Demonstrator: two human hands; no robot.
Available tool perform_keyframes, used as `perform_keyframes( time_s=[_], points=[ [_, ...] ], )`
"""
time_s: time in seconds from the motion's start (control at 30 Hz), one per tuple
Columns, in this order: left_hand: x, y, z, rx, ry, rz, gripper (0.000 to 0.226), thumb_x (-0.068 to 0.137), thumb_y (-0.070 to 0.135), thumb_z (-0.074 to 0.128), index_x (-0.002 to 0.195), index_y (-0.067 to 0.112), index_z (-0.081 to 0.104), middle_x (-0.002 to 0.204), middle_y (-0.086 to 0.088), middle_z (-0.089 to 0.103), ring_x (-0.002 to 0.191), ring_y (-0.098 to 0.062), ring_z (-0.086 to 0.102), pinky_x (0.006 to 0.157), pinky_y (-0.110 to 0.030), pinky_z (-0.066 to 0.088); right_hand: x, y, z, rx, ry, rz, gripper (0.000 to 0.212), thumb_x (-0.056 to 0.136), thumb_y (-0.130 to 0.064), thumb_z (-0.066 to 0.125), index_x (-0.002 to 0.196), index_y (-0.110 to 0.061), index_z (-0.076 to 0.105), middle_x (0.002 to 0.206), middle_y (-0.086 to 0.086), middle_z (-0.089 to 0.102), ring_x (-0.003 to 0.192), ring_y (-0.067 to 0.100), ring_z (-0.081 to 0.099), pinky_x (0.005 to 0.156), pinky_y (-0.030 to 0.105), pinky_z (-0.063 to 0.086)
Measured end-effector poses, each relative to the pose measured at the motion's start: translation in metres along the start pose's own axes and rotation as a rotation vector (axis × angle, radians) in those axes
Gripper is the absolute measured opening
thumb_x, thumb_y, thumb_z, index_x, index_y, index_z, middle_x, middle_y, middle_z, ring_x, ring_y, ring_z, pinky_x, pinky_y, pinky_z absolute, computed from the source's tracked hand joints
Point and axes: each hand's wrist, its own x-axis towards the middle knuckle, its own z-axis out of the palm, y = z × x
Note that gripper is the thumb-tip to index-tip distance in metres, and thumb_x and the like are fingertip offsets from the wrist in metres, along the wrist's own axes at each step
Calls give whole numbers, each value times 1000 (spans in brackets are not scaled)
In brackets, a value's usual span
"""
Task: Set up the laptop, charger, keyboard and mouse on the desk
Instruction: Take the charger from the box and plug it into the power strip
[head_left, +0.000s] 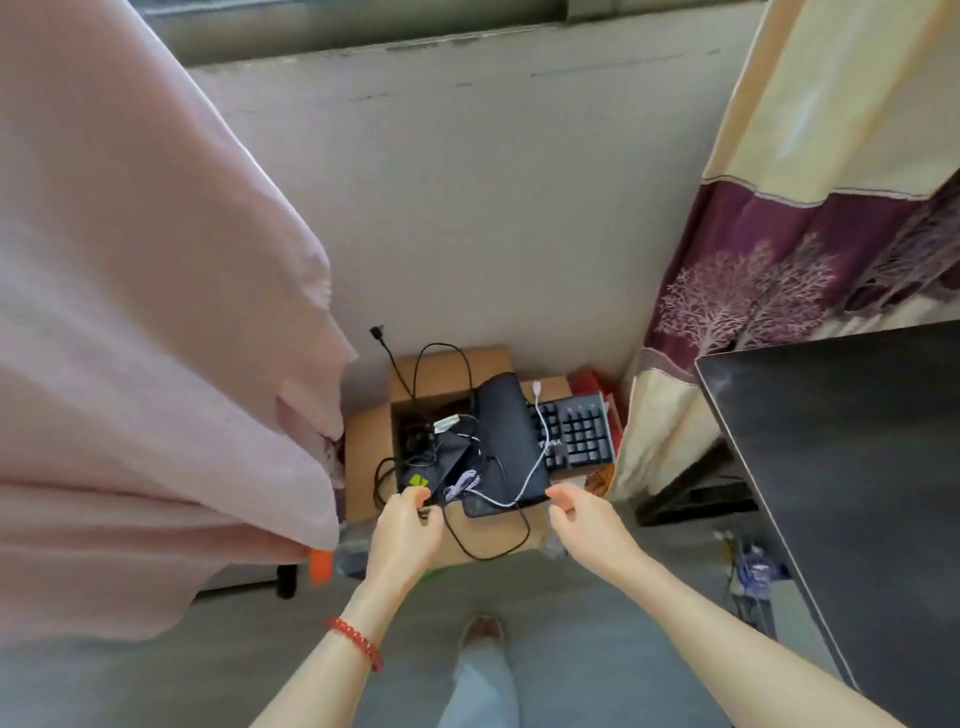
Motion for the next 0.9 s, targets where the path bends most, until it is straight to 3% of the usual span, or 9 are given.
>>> perform_keyframes(
  time_s=[0.1, 0.2, 0.4, 0.47, 0.57, 0.63, 0.77, 0.9],
  points=[
    [72, -25, 8, 47, -40, -10, 40, 86, 20, 53, 124, 11, 47, 126, -15, 52, 113, -28, 51, 91, -35, 43, 70, -11, 34, -31, -25, 48, 38, 94, -19, 39, 131, -16, 44, 121, 4, 60, 108, 19, 56, 87, 30, 44],
    [131, -38, 25, 100, -59, -20, 61, 87, 26, 56, 139, 12, 27, 140, -15, 34, 128, -32, 35, 102, -40, 36, 123, -13, 53, -63, -22, 41, 43, 95, -19, 40, 137, -16, 35, 130, 6, 52, 116, 21, 52, 91, 32, 42],
    [245, -73, 87, 194, -183, -56, 101, 74, 37, 72, 144, 31, -2, 155, -12, 0, 141, -36, 3, 108, -52, 25, 219, 3, 96, -74, 37, 15, 48, 94, -17, 43, 140, -18, 28, 136, 5, 46, 125, 20, 43, 95, 35, 41],
    [265, -82, 107, 262, -217, -102, 105, 73, 37, 73, 143, 34, -4, 154, -13, 9, 140, -37, 8, 106, -55, 27, 236, 13, 106, -62, 64, 7, 48, 94, -16, 43, 140, -19, 29, 135, 2, 46, 124, 18, 43, 94, 33, 41],
    [276, -90, 121, 436, -143, -34, 74, 82, 20, 62, 140, 26, 17, 128, -16, 47, 118, -37, 39, 87, -48, 41, 248, 20, 112, -21, 88, 15, 46, 94, -15, 42, 139, -20, 31, 133, 0, 47, 122, 15, 43, 92, 31, 40],
    [272, -90, 119, 364, -70, 70, 55, 84, 7, 53, 131, 20, 30, 106, -15, 58, 98, -34, 50, 70, -43, 44, 247, 22, 112, 10, 87, 21, 45, 94, -15, 42, 137, -20, 32, 131, -1, 48, 116, 14, 47, 90, 29, 40],
    [246, -76, 84, 84, -98, 128, 52, 85, 0, 47, 125, 28, 30, 80, 0, 49, 58, -21, 50, 45, -31, 36, 236, 10, 98, 97, 37, -2, 44, 93, -16, 41, 136, -24, 34, 126, -5, 48, 109, 11, 49, 91, 28, 41],
    [213, -44, 22, -108, -50, 167, 62, 83, -7, 43, 123, 39, 31, 65, 3, 47, 46, -15, 40, 36, -18, 30, 208, -21, 70, 170, -41, -72, 49, 91, -16, 47, 137, -29, 32, 127, -11, 46, 114, 6, 45, 98, 29, 40]
  ],
)
